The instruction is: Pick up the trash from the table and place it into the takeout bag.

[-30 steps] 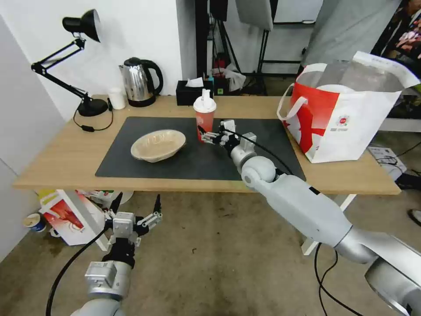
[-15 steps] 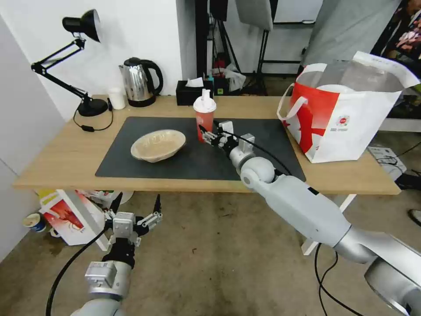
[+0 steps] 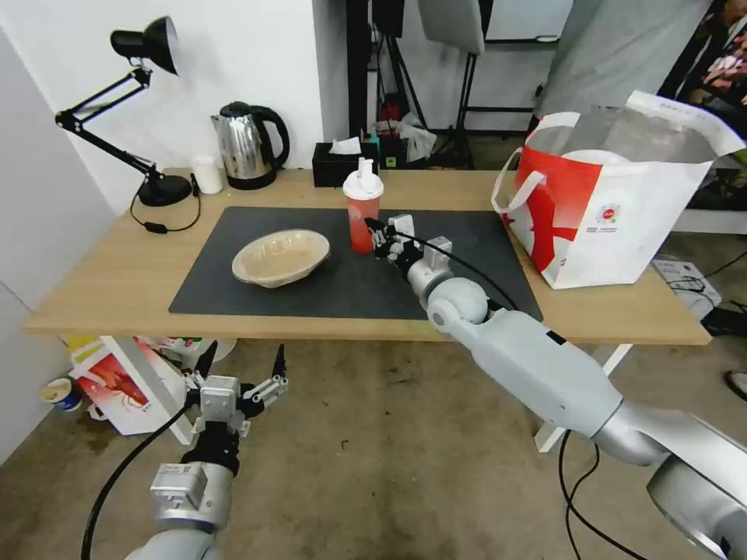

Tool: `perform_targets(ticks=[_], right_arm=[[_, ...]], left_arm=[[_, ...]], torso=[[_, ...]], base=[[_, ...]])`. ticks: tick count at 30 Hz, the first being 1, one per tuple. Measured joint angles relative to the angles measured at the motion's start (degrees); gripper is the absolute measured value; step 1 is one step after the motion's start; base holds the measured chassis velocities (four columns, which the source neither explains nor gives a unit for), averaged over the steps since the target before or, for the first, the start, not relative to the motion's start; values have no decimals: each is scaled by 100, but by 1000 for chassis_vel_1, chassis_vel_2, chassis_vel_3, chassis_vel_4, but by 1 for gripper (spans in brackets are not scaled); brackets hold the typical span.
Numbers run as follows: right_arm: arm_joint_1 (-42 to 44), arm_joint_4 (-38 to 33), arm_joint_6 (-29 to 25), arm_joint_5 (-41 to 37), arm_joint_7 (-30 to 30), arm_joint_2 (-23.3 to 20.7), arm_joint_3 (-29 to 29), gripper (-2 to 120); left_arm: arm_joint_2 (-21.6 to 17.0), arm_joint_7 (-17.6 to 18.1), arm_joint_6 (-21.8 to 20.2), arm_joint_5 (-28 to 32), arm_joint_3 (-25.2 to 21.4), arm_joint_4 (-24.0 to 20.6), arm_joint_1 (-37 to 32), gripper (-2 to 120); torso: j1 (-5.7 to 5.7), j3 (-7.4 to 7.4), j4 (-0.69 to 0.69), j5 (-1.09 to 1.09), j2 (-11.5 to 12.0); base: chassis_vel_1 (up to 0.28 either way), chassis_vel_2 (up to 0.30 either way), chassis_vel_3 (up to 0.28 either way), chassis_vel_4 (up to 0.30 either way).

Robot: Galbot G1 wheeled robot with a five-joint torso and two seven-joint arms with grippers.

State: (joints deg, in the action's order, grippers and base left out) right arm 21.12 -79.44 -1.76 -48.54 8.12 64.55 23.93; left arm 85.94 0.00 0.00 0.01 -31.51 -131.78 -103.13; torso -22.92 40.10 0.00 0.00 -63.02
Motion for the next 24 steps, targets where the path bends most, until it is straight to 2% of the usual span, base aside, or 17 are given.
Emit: perform_targets(ticks=[15,18,21,24], right_arm=[[101,-231,-70,52,11,-119,-6,0],[174,-491,-64,38,125,-215,20,7],[264,-948,70,-73,435,-407,41,20],[310,-1208,187,-119,593,-567,47,28]], left_arm=[[0,0,0,0,0,0,0,100],[0,0,0,0,0,0,0,100],[0,0,0,0,0,0,0,100],[0,0,0,0,0,0,0,100]], torso=[[0,0,0,0,0],[0,0,0,-1,0],[0,0,0,0,0],[0,0,0,0,0]], base=[[0,0,0,0],[0,0,0,0],[0,0,0,0],[0,0,0,0]])
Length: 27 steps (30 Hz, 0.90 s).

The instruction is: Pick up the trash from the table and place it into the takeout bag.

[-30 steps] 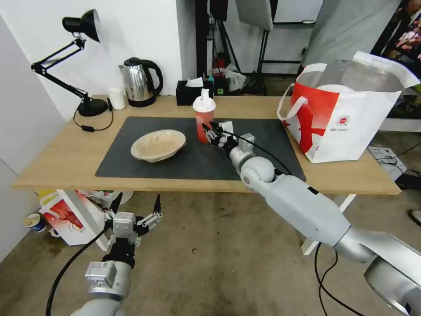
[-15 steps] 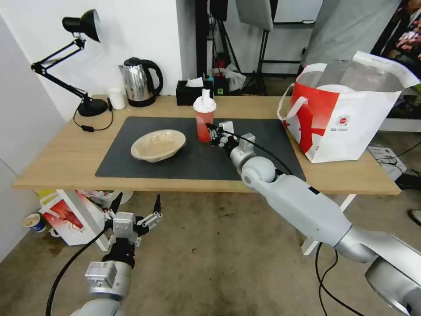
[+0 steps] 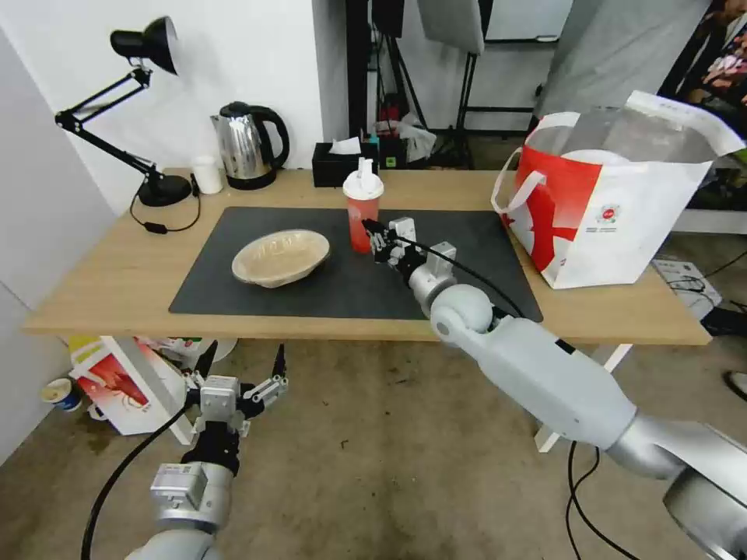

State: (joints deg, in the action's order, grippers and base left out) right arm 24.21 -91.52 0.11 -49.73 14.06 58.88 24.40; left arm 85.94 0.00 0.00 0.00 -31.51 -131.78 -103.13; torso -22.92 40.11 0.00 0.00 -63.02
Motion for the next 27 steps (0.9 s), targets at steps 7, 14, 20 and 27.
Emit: perform_targets(ticks=[7,14,20,27], right_arm=[[109,-466,201,-1,291,-462,-20,57],[114,-514,244,-3,357,-561,-75,80],[18,-214,254,38,354,-397,-34,99],[-223,280,249,137,312,-96,111,100]], left_arm=[[0,0,0,0,0,0,0,100],[0,0,0,0,0,0,0,100],[0,0,0,0,0,0,0,100],[0,0,0,0,0,0,0,100]], torso=[[0,0,-1,0,0],[0,0,-1,0,0],[0,0,0,1,0],[0,0,0,0,0]], base=[[0,0,0,0],[0,0,0,0],[0,0,0,0],[0,0,0,0]])
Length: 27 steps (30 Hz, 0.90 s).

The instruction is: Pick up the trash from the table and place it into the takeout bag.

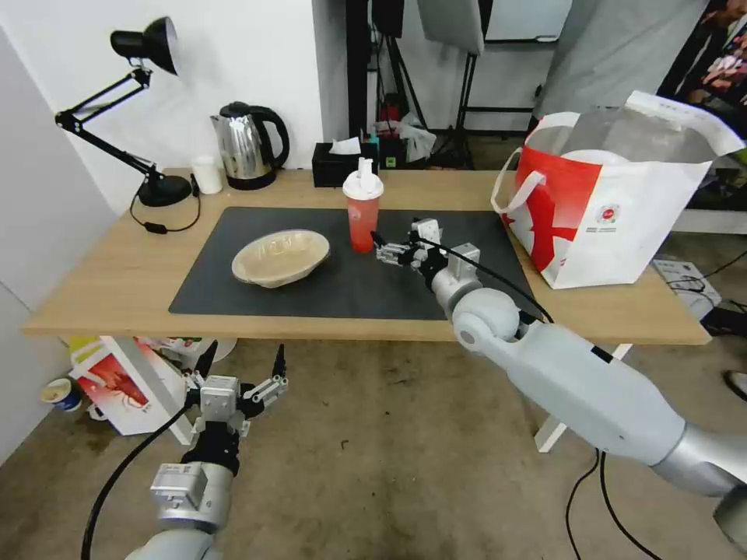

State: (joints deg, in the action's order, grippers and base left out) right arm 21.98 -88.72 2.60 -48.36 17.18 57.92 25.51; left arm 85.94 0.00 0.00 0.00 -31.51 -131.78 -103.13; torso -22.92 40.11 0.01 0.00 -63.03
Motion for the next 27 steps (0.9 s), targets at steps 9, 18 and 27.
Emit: perform_targets(ticks=[9,18,27], right_arm=[[-267,567,-15,31,-68,376,163,100],[-433,998,-44,103,-143,643,205,100],[-541,1386,-81,153,-209,919,206,100]], left_arm=[[0,0,0,0,0,0,0,100],[0,0,0,0,0,0,0,100],[0,0,0,0,0,0,0,100]], torso=[[0,0,0,0,0],[0,0,-1,1,0],[0,0,-1,1,0]], base=[[0,0,0,0],[0,0,0,0],[0,0,0,0]])
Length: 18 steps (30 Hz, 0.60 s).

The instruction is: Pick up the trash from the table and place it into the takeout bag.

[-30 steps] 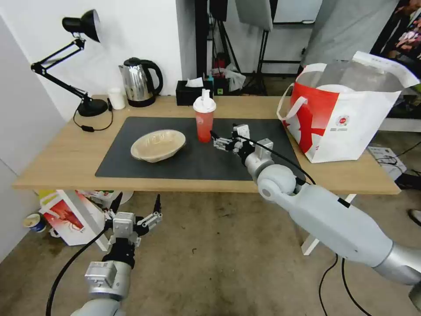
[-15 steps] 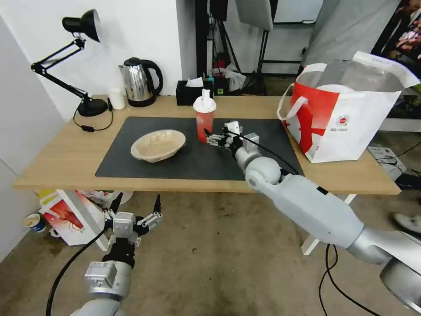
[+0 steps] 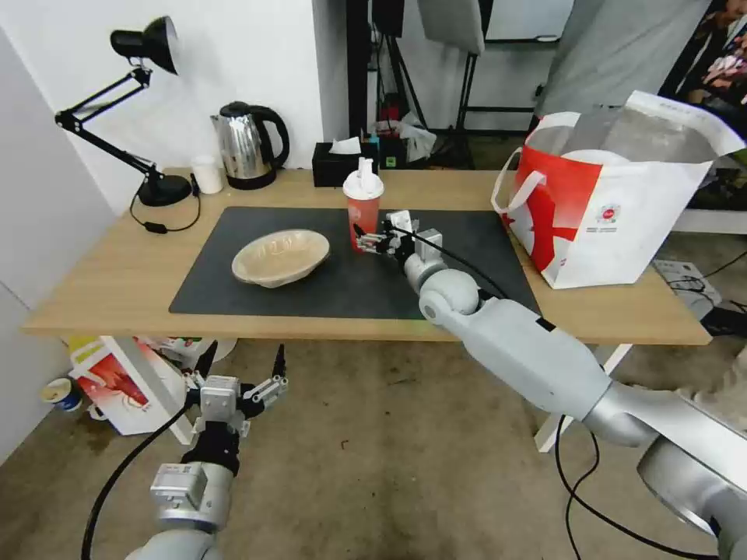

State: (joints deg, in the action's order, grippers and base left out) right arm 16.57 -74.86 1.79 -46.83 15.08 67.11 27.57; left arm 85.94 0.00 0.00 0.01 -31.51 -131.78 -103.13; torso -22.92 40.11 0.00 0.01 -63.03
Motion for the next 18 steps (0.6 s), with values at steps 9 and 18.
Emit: perform_targets(ticks=[9,18], right_arm=[[-49,280,-82,30,-78,160,0,100],[-115,456,-85,66,-115,248,6,100]], left_arm=[[0,0,0,0,1,0,0,100],[0,0,0,0,0,0,0,100]], torso=[[0,0,1,-1,0],[0,0,1,-1,0]], base=[[0,0,0,0],[0,0,0,0]])
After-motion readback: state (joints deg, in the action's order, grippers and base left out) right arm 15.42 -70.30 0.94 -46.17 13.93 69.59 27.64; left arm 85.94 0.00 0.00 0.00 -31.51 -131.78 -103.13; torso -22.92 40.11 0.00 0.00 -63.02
